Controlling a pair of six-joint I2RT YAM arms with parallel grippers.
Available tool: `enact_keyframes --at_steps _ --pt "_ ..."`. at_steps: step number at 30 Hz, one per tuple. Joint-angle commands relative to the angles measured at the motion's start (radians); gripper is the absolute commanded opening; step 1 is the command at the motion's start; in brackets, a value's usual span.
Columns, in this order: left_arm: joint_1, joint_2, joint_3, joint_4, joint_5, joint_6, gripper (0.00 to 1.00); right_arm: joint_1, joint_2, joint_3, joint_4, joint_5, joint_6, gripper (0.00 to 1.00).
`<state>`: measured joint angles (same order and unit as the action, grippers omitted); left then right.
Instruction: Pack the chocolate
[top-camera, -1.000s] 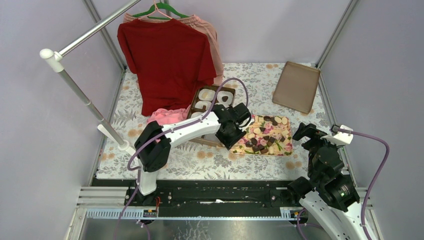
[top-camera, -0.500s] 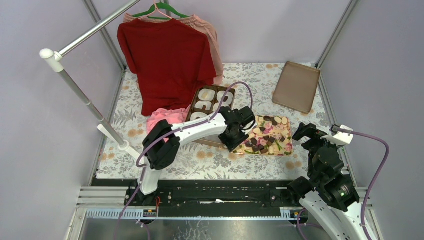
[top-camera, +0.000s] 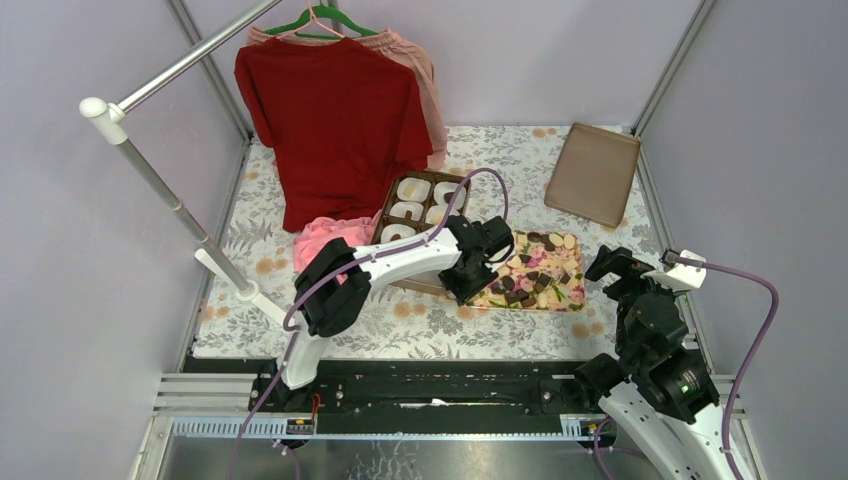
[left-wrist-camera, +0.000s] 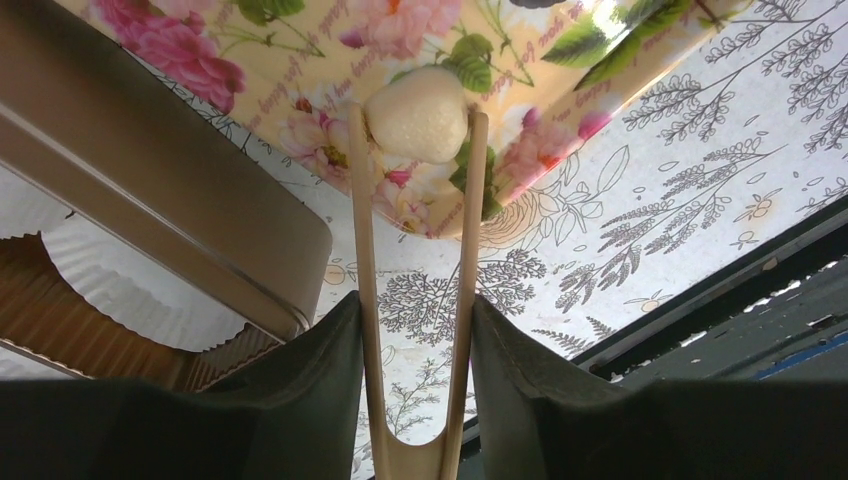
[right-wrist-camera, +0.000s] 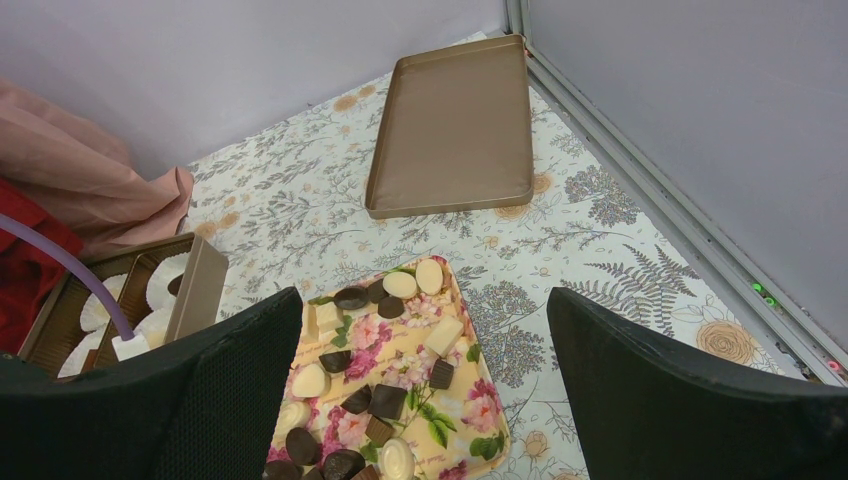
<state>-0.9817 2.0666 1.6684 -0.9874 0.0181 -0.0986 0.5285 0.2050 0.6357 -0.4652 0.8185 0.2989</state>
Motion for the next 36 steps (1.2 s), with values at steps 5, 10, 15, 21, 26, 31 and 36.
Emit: enact_keyframes --at_steps 5,10,15,21,26,31,36 --pt "-0.007 -0.021 0.032 -0.016 0.004 0.008 0.41 0.005 0.002 -0.002 0.043 0.005 -0.013 1.0" --pt "-0.007 -0.042 0.024 -0.016 -0.005 -0.001 0.36 0.004 0.002 -0.001 0.044 0.006 -0.012 1.0" --pt "-0.006 -0.083 0.02 -0.016 -0.01 -0.017 0.32 0.004 0.001 -0.001 0.042 0.005 -0.012 1.0" --pt "0.005 -0.149 -0.002 -0.019 -0.015 -0.042 0.31 0.004 0.002 -0.001 0.04 0.004 -0.011 1.0" --pt "0.041 -0.207 -0.046 -0.039 -0.015 -0.07 0.31 0.005 0.004 0.001 0.036 0.008 -0.007 1.0" --pt "0.096 -0.275 -0.098 -0.076 -0.056 -0.095 0.31 0.005 0.012 0.0 0.036 0.01 -0.009 1.0" --pt "0.16 -0.342 -0.153 -0.114 -0.068 -0.105 0.32 0.004 0.023 0.001 0.031 0.012 -0.009 1.0"
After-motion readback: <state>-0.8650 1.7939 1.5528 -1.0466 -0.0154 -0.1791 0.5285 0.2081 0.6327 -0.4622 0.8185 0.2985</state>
